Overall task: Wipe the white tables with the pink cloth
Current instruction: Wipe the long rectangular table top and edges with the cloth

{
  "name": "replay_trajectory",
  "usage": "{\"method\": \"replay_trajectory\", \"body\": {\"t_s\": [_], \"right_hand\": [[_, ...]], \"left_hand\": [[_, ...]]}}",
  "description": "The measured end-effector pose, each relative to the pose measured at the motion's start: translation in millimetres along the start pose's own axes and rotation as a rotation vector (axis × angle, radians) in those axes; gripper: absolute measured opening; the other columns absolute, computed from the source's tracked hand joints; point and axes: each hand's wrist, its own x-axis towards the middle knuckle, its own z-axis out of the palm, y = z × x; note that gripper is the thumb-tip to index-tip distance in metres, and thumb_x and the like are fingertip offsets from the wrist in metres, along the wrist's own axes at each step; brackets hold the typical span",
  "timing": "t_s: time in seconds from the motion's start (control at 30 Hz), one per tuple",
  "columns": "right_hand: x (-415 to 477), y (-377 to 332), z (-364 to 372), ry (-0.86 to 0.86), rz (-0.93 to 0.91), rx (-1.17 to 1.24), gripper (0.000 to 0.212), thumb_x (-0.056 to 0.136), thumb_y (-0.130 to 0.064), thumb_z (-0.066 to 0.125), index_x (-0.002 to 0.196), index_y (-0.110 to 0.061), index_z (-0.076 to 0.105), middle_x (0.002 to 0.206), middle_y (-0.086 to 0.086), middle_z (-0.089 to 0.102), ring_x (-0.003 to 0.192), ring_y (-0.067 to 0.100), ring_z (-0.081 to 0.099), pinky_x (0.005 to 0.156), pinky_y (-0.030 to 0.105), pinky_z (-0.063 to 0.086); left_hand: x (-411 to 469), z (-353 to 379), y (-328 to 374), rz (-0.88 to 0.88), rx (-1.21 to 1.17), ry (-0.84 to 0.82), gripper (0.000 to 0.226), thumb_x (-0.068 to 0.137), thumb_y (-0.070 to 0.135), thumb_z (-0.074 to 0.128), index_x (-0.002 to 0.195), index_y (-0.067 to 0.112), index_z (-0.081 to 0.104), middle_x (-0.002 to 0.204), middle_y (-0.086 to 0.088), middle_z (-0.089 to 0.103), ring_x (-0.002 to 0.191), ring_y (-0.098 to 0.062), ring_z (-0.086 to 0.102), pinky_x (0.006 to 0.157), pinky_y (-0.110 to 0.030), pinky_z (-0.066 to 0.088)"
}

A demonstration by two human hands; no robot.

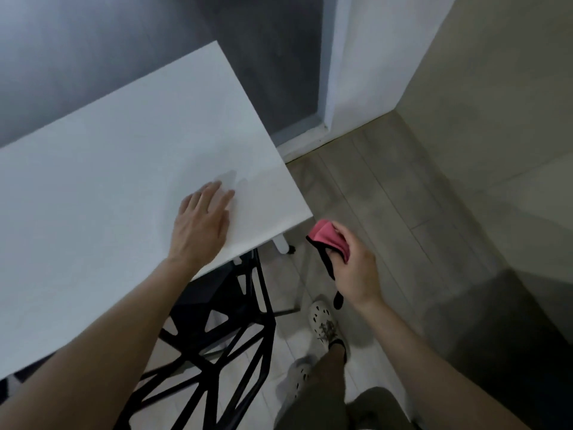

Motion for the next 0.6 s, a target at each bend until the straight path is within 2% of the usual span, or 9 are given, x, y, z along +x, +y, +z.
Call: {"method": "replay_trajectory", "body": {"t_s": [0.13,0.33,0.43,0.5,0.53,0.57,0.6], "right_hand": [[-6,-13,23,0.043,0.010,0.043,0.057,0.103,-0.011,0.071,0.157,-0.017,0.053,0.150,0.002,0.063,0.135,0.020,0.063,0.117,0.035,0.052],[-11,-39,66,0.354,0.191,0.276,0.056,0.105,-0.021,0.070,0.157,-0.018,0.051,0.150,-0.001,0.060,0.136,0.016,0.060,0.115,0.040,0.053],[-18,-69,105,0.400,0.161,0.374,0.066,0.107,-0.040,0.066,0.165,-0.023,0.040,0.163,-0.003,0.047,0.148,0.012,0.047,0.120,0.024,0.045],[-22,-87,138,0.443,0.149,0.392,0.067,0.112,-0.042,0.055,0.170,-0.019,0.030,0.178,0.003,0.024,0.161,0.013,0.026,0.118,0.001,0.024],[-24,-94,154,0.485,0.151,0.401,0.063,0.115,-0.037,0.050,0.170,-0.016,0.028,0.180,0.004,0.015,0.163,0.010,0.018,0.114,-0.004,0.017],[-28,-100,171,0.524,0.155,0.413,0.058,0.117,-0.031,0.046,0.170,-0.015,0.028,0.181,0.005,0.011,0.163,0.009,0.014,0.116,-0.003,0.016],[-33,-106,187,0.551,0.162,0.424,0.056,0.118,-0.026,0.043,0.170,-0.014,0.029,0.181,0.004,0.008,0.164,0.010,0.013,0.122,0.004,0.020]], "left_hand": [[-57,2,-49,0.044,0.078,-0.101,0.057,0.115,0.047,0.030,0.169,0.029,0.035,0.174,-0.010,0.033,0.163,-0.028,0.028,0.130,-0.050,0.027],[-77,9,-84,0.106,0.104,-0.068,0.062,0.114,0.052,0.030,0.173,0.031,0.027,0.180,-0.002,0.023,0.169,-0.018,0.013,0.134,-0.048,0.019],[-75,15,-85,0.110,0.059,-0.019,0.061,0.112,0.051,0.032,0.170,0.033,0.033,0.179,-0.001,0.025,0.168,-0.019,0.016,0.133,-0.050,0.019],[-73,17,-87,0.120,0.039,0.014,0.060,0.111,0.052,0.034,0.168,0.034,0.037,0.178,0.001,0.027,0.167,-0.019,0.018,0.134,-0.050,0.018],[-73,17,-87,0.123,0.032,0.026,0.059,0.110,0.052,0.034,0.167,0.035,0.038,0.178,0.001,0.027,0.167,-0.019,0.020,0.133,-0.050,0.018],[-72,17,-87,0.123,0.027,0.038,0.059,0.110,0.052,0.035,0.166,0.035,0.039,0.178,0.001,0.028,0.167,-0.019,0.021,0.133,-0.050,0.018],[-73,18,-86,0.122,0.024,0.051,0.058,0.110,0.052,0.035,0.166,0.035,0.039,0.177,0.000,0.029,0.166,-0.021,0.023,0.133,-0.049,0.019]]}}
